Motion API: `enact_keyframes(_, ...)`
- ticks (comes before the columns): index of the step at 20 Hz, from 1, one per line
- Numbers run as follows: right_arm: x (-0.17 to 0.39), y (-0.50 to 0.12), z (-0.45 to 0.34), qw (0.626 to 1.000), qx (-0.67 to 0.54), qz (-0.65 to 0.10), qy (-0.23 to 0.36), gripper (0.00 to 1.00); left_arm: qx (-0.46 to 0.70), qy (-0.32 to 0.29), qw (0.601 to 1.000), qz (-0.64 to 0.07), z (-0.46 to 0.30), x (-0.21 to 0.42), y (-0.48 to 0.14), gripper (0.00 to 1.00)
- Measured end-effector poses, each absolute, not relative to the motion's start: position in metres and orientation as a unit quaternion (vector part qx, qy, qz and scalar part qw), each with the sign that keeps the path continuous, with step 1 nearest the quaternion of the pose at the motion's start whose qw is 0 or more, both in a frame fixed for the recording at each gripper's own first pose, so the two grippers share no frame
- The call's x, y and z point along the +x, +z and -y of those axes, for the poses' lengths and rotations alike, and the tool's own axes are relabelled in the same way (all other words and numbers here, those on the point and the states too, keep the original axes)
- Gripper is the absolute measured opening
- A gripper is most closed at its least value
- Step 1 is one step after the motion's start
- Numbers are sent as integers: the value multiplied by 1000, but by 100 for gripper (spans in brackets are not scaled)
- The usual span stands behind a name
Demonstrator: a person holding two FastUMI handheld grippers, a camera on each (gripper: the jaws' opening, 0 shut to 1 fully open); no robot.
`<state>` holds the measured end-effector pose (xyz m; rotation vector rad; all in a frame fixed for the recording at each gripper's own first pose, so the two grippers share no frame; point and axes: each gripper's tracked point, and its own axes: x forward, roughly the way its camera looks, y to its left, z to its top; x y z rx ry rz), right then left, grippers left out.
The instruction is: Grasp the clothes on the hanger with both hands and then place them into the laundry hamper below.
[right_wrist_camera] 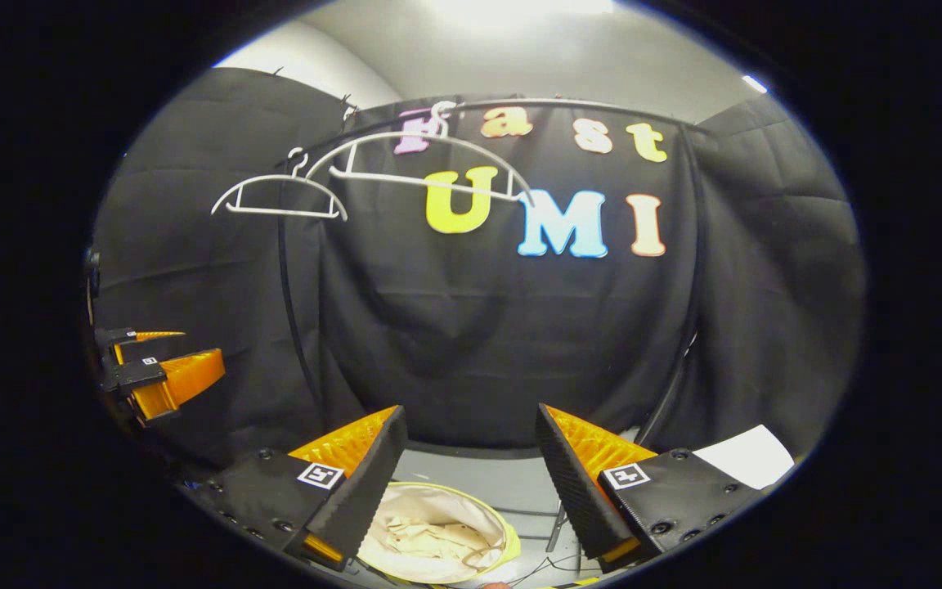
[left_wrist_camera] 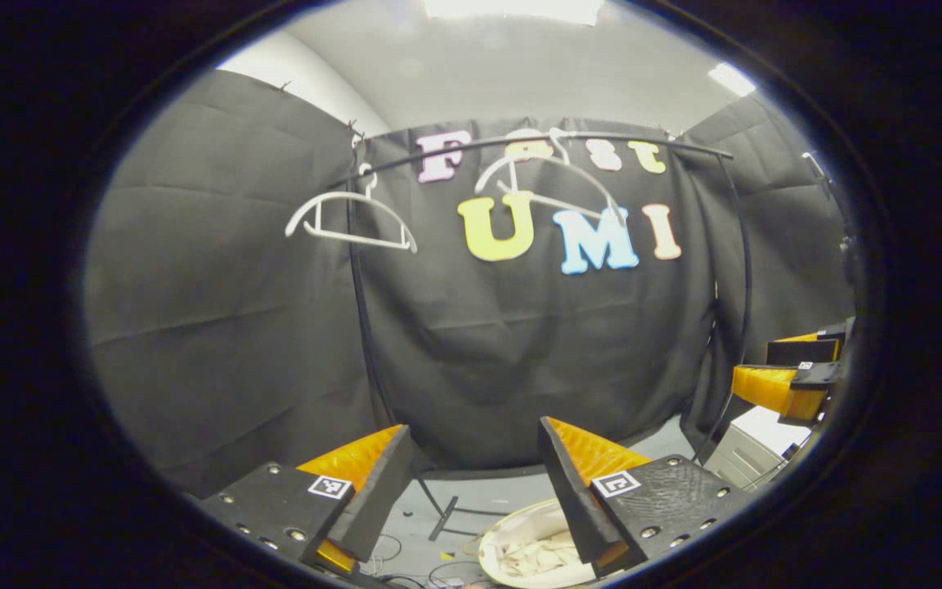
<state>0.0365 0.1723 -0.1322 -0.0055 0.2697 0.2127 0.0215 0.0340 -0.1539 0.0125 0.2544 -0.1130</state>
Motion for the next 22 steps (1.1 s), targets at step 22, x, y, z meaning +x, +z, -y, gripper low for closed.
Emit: enact_keyframes(22, -17, 7, -92, 999, 15, 22, 20, 97, 0, -27, 1000, -8, -66, -1, -17, 90)
